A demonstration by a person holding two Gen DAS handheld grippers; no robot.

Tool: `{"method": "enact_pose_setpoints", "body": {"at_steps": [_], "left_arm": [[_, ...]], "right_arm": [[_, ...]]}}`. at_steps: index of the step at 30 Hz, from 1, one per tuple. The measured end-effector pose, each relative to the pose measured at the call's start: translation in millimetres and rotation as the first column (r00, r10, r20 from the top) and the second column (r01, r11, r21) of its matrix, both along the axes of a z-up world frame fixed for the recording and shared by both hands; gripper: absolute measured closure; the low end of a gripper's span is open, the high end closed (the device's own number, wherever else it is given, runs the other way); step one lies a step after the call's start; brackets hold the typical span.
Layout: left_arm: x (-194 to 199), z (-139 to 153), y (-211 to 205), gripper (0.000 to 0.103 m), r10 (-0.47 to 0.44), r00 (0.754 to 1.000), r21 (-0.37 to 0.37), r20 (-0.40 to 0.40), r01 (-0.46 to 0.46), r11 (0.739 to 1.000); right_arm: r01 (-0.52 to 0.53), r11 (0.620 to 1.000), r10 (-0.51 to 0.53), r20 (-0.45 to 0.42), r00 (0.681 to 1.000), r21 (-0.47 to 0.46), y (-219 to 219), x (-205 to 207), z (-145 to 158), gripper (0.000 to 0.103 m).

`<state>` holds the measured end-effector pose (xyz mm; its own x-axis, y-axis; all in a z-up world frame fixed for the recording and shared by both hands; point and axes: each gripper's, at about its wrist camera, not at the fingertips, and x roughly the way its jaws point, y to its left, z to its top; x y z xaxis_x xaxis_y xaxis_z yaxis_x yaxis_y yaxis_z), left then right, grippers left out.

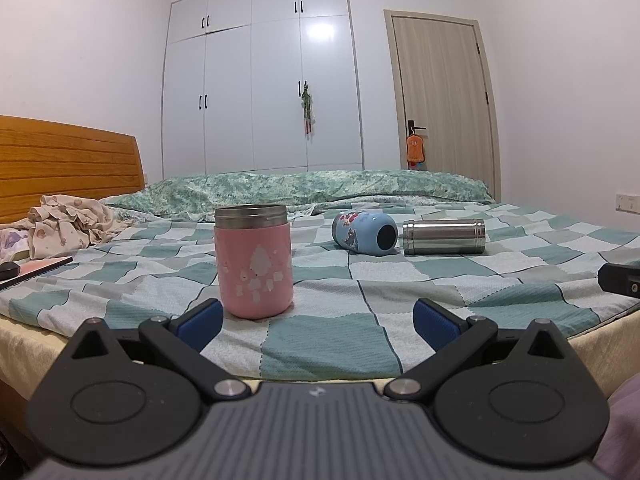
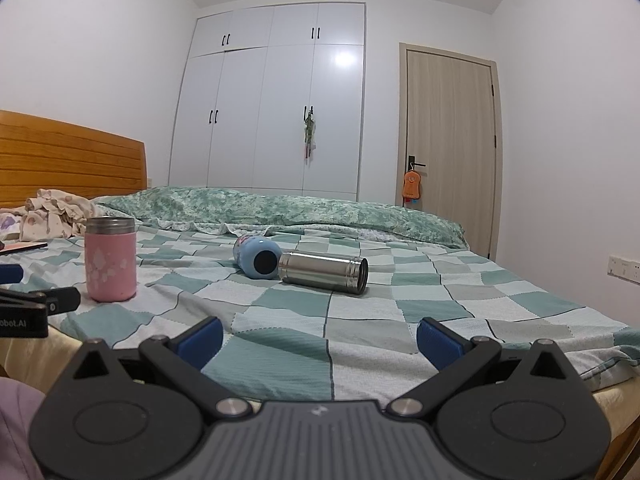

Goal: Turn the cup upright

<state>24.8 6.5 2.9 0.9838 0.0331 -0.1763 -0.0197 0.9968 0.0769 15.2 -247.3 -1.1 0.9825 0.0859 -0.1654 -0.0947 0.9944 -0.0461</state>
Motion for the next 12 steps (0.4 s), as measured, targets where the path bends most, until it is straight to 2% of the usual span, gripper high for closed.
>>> {"method": "enact_pose_setpoints", "body": {"at_steps": [12], "left_arm": [[-2.1,-0.7,1.8,0.0,-0.003,1.0,-0.005,0.006,0.004,1.0]], "right_arm": [[0.0,1.0,0.0,0.0,1.0,-0.002,0.4,-0.1,-0.1,0.0]]}}
